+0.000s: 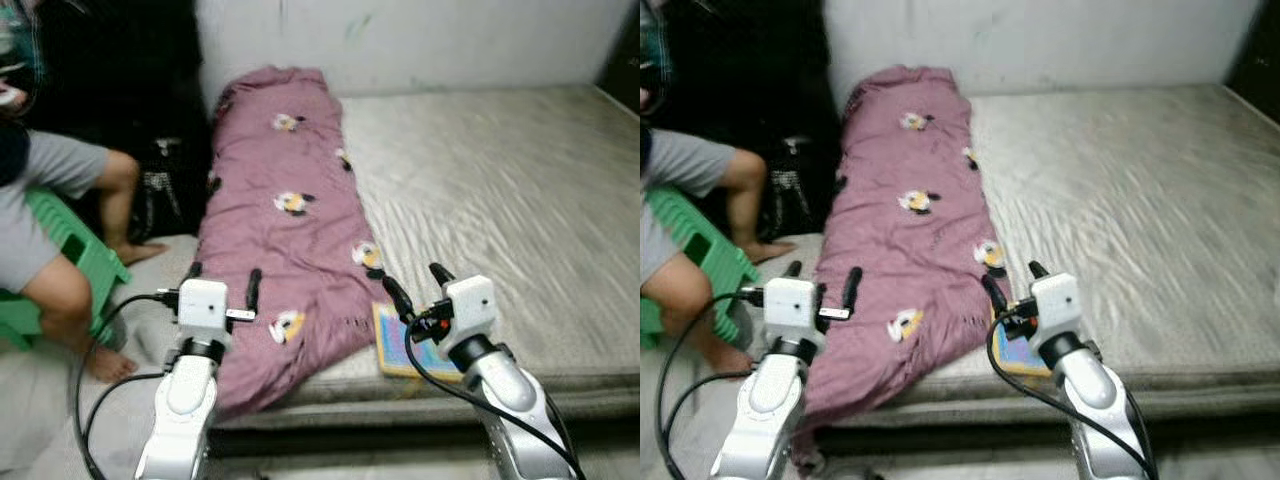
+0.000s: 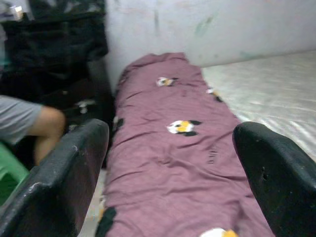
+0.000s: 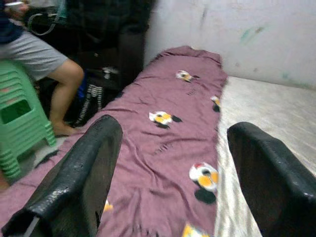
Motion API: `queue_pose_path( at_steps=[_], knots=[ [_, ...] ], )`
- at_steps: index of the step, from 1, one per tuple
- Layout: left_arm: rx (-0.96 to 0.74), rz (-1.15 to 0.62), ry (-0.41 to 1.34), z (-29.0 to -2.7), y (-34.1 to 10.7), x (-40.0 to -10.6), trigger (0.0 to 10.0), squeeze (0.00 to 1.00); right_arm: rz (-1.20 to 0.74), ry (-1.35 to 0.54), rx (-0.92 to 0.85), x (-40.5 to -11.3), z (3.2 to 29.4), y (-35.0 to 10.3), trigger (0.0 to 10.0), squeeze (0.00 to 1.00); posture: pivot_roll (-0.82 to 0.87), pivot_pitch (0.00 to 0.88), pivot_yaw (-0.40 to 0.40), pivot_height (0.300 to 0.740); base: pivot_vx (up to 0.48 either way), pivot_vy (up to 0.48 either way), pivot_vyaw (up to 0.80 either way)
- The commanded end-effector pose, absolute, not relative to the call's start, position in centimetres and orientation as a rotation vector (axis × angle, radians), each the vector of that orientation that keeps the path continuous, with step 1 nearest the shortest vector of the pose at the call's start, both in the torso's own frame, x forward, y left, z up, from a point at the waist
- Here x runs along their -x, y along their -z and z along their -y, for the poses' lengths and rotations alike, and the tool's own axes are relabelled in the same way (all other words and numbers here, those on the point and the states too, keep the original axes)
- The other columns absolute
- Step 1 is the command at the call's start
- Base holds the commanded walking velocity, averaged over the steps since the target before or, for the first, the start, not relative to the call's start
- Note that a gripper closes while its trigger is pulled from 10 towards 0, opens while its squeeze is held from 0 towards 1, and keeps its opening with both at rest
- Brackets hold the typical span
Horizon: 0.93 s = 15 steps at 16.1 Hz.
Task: Clean up the room
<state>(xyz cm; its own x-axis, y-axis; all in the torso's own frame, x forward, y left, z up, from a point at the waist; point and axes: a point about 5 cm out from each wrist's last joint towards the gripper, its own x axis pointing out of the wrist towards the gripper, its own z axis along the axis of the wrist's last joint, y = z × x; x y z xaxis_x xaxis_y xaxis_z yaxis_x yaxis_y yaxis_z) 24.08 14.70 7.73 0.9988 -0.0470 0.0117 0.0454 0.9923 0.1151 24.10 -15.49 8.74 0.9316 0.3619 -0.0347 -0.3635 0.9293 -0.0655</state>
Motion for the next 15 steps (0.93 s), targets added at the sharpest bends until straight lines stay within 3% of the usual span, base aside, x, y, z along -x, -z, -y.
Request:
queue_pose_path(
  at_steps=[1, 12, 15],
  knots=[
    [-0.135, 0.011, 0.015, -15.53, -7.72, -24.11, 10.0, 0.00, -0.003, -0.398, 0.068, -24.42, 14.61, -9.17, 10.0, 0.00, -0.04, 0.007, -0.002, 0.740, 0.000, 0.000, 0.00],
    [-0.190, 0.008, 0.027, -15.60, -7.59, -24.16, 10.0, 0.00, -0.001, -0.409, 0.075, -24.43, 14.44, -9.11, 10.0, 0.00, -0.04, 0.008, 0.000, 0.740, 0.000, 0.000, 0.00],
    [-0.195, 0.010, 0.027, -15.62, -7.61, -24.19, 10.0, 0.00, 0.003, -0.406, 0.077, -24.45, 14.38, -9.13, 10.0, 0.00, -0.04, 0.008, 0.001, 0.740, 0.000, -0.173, 0.77]
  ],
)
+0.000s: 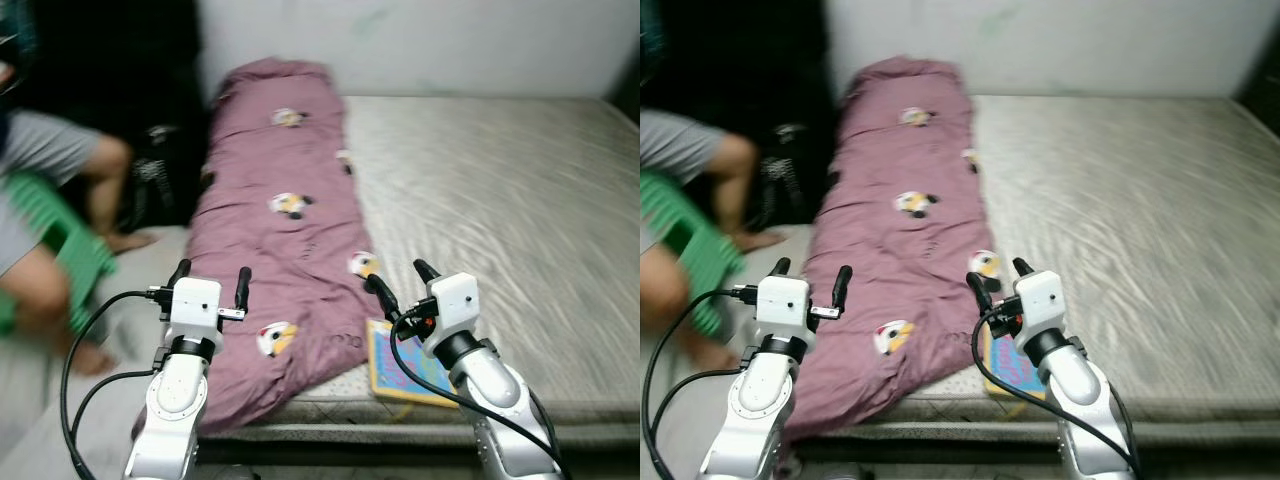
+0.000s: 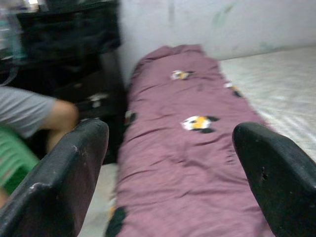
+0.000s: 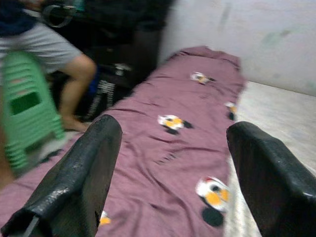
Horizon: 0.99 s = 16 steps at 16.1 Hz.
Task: Clean up the room
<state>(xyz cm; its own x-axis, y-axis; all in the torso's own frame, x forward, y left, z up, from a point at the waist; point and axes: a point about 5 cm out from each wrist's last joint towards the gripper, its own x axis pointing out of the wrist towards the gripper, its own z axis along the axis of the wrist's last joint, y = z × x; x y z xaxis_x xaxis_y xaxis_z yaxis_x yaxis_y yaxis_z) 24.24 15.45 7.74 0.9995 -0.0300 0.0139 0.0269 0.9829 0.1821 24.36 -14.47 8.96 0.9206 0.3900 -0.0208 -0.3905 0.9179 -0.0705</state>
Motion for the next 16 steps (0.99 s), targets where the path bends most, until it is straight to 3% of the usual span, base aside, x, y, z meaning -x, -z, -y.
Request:
queue_pose_path(
  at_steps=[1, 6, 16],
  knots=[
    [-0.199, 0.011, 0.027, -15.6, -7.6, -24.2, 10.0, 0.00, 0.003, -0.405, 0.077, -24.5, 14.4, -9.1, 10.0, 0.00, -0.04, 0.007, -0.001, 0.740, 0.000, -0.266, 0.72],
    [-0.187, 0.007, 0.023, -15.6, -7.5, -24.1, 10.0, 0.00, 0.004, -0.369, 0.098, -24.5, 14.9, -9.1, 10.0, 0.00, -0.03, 0.007, -0.003, 0.740, 0.000, -0.293, 0.00],
    [-0.186, 0.000, 0.024, -15.7, -7.3, -23.9, 10.0, 0.00, -0.043, -0.248, 0.143, -24.4, 15.9, -8.3, 10.0, 0.00, -0.03, 0.006, 0.001, 0.740, 0.000, 0.000, 0.00]
  ],
)
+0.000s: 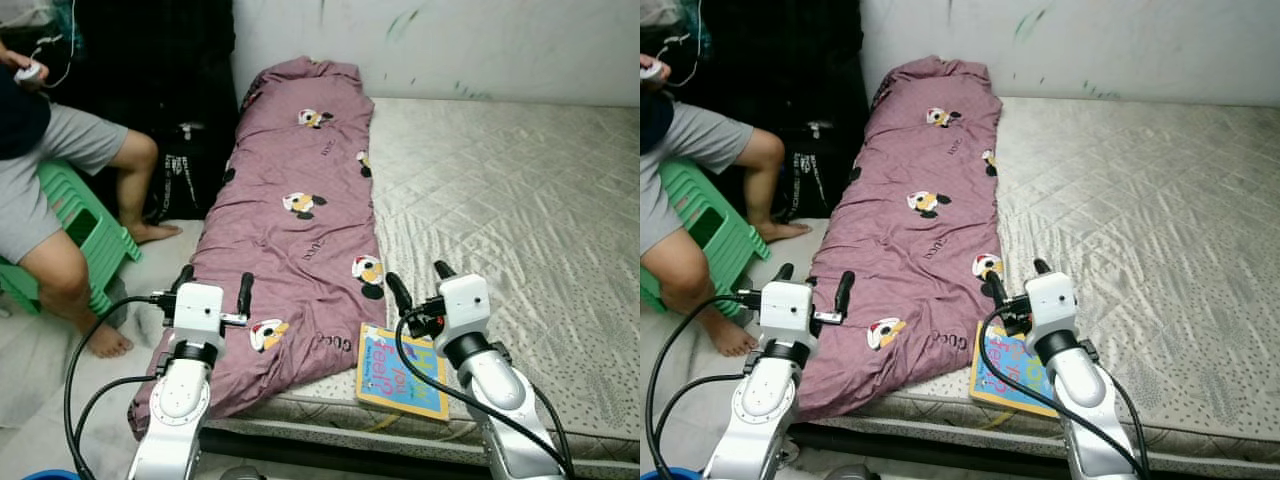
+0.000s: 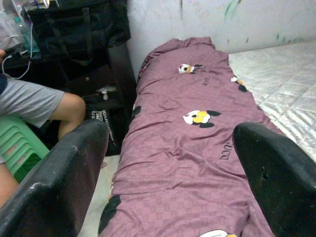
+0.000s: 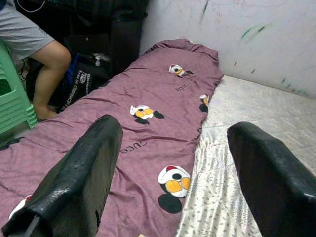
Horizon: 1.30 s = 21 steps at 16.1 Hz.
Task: Clean up the room
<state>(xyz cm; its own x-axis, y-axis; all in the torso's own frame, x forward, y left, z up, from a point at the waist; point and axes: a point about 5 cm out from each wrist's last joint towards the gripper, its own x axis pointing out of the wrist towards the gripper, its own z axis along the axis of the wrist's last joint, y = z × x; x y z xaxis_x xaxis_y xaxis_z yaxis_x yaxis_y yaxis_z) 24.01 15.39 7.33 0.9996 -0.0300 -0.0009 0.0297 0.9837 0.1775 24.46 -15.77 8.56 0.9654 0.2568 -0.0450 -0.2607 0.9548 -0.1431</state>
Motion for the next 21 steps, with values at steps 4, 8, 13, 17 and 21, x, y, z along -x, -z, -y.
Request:
queue_pose_path(
  at_steps=[4, 8, 13, 17, 21],
  knots=[
    [-0.185, -0.002, 0.025, -15.70, -7.24, -23.89, 10.0, 0.00, -0.041, -0.249, 0.153, -24.37, 15.96, -8.28, 10.0, 0.00, -0.03, 0.006, 0.001, 0.740, 0.000, 0.000, 0.00],
    [-0.185, -0.002, 0.025, -15.70, -7.24, -23.89, 10.0, 0.00, -0.041, -0.249, 0.153, -24.37, 15.96, -8.28, 10.0, 0.00, -0.03, 0.006, 0.001, 0.740, 0.000, 0.000, 0.00],
    [-0.185, -0.002, 0.025, -15.70, -7.24, -23.89, 10.0, 0.00, -0.041, -0.249, 0.153, -24.37, 15.96, -8.28, 10.0, 0.00, -0.03, 0.006, 0.001, 0.740, 0.000, 0.000, 0.00],
    [-0.185, -0.002, 0.025, -15.70, -7.24, -23.89, 10.0, 0.00, -0.041, -0.249, 0.153, -24.37, 15.96, -8.28, 10.0, 0.00, -0.03, 0.006, 0.001, 0.740, 0.000, 0.000, 0.00],
    [-0.185, -0.002, 0.025, -15.70, -7.24, -23.89, 10.0, 0.00, -0.041, -0.249, 0.153, -24.37, 15.96, -8.28, 10.0, 0.00, -0.03, 0.006, 0.001, 0.740, 0.000, 0.000, 0.00]
  ],
)
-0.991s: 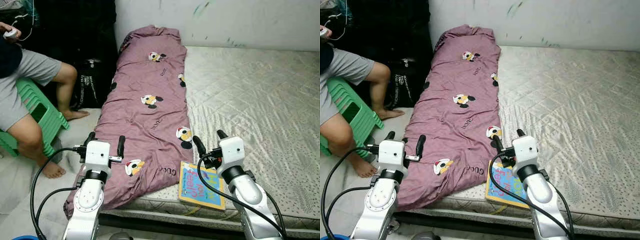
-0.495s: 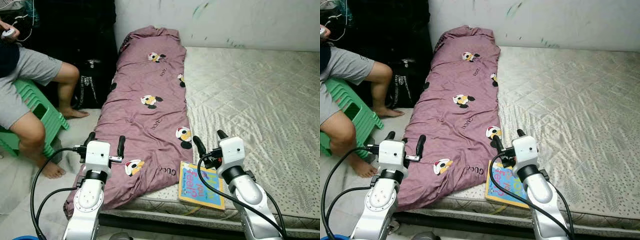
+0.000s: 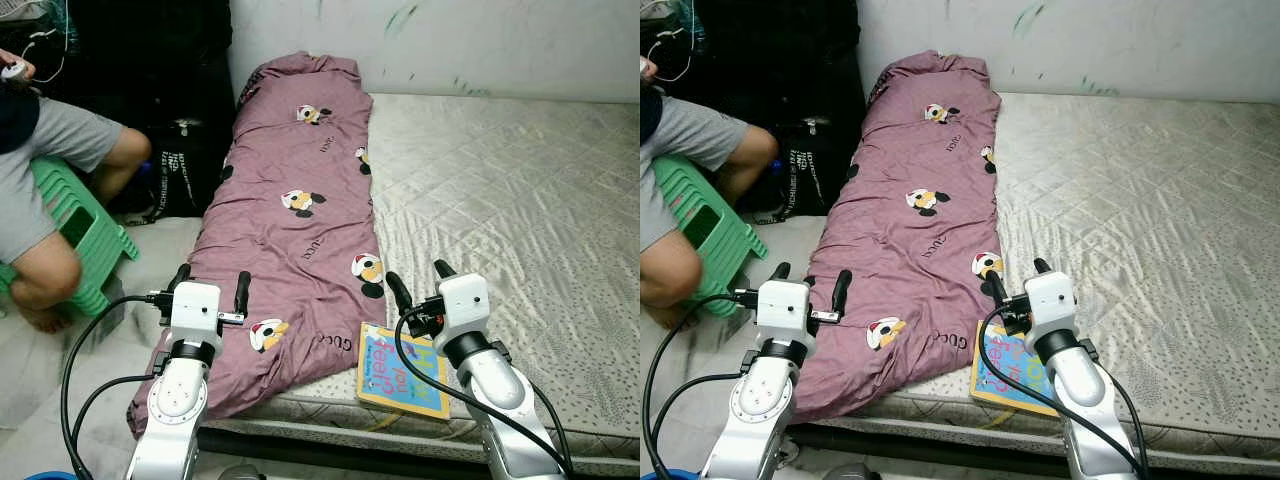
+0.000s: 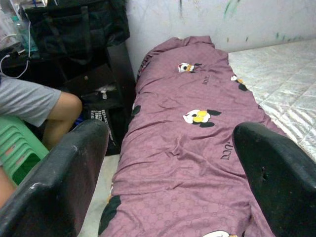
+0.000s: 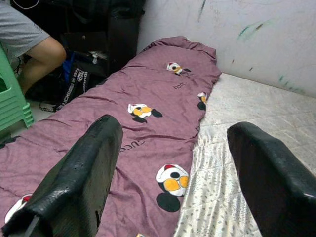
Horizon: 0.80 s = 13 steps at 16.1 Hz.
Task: Clean up the room
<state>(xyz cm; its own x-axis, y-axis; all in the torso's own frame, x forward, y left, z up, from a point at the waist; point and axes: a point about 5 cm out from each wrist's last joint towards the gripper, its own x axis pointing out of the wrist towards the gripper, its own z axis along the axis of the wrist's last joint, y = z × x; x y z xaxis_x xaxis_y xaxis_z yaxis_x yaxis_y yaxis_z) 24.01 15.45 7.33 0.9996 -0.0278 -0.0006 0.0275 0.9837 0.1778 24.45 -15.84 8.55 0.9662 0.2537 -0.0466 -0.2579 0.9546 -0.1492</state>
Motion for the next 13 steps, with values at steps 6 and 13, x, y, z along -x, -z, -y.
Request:
queue_pose_path(
  at_steps=[6, 13],
  knots=[
    [-0.185, -0.002, 0.025, -15.70, -7.24, -23.89, 10.0, 0.00, -0.041, -0.249, 0.153, -24.37, 15.96, -8.28, 10.0, 0.00, -0.03, 0.006, 0.001, 0.740, 0.000, 0.000, 0.00],
    [-0.185, -0.003, 0.025, -15.68, -7.21, -23.88, 10.0, 0.00, -0.042, -0.247, 0.158, -24.35, 15.94, -8.25, 10.0, 0.00, 0.00, 0.000, 0.000, 0.740, 0.000, 0.000, 0.00]
  ],
)
